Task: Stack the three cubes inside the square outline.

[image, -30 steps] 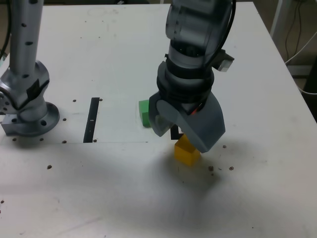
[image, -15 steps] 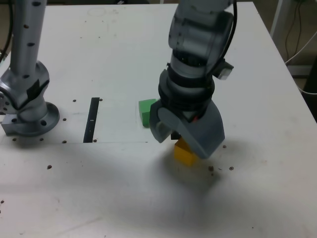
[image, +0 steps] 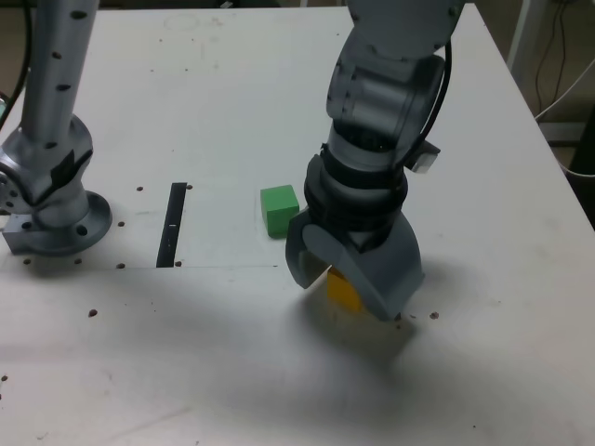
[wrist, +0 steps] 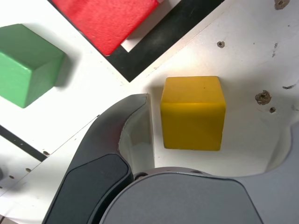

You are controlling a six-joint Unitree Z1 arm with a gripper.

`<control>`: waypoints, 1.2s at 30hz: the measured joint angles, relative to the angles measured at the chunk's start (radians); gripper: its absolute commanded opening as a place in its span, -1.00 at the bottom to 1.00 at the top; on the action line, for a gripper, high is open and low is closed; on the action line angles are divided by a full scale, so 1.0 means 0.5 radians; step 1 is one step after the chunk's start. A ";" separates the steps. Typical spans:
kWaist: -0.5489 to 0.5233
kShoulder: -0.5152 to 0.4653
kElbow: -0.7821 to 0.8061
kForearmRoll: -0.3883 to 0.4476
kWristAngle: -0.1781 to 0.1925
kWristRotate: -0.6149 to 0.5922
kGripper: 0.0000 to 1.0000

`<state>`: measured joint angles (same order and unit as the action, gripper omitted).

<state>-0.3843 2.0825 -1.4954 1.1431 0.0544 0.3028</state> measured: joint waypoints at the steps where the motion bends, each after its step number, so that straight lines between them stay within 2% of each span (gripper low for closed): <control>1: 0.000 0.002 0.006 -0.011 -0.004 -0.001 0.76; 8: 0.000 0.011 0.028 -0.056 -0.020 -0.013 0.62; 13: 0.000 0.013 0.028 -0.059 -0.015 -0.042 0.27; 18: -0.001 0.013 0.036 -0.074 0.028 -0.100 -0.06; 36: -0.011 0.003 0.062 -0.112 0.039 -0.115 -0.08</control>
<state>-0.3899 2.0841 -1.4642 1.0873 0.0737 0.2454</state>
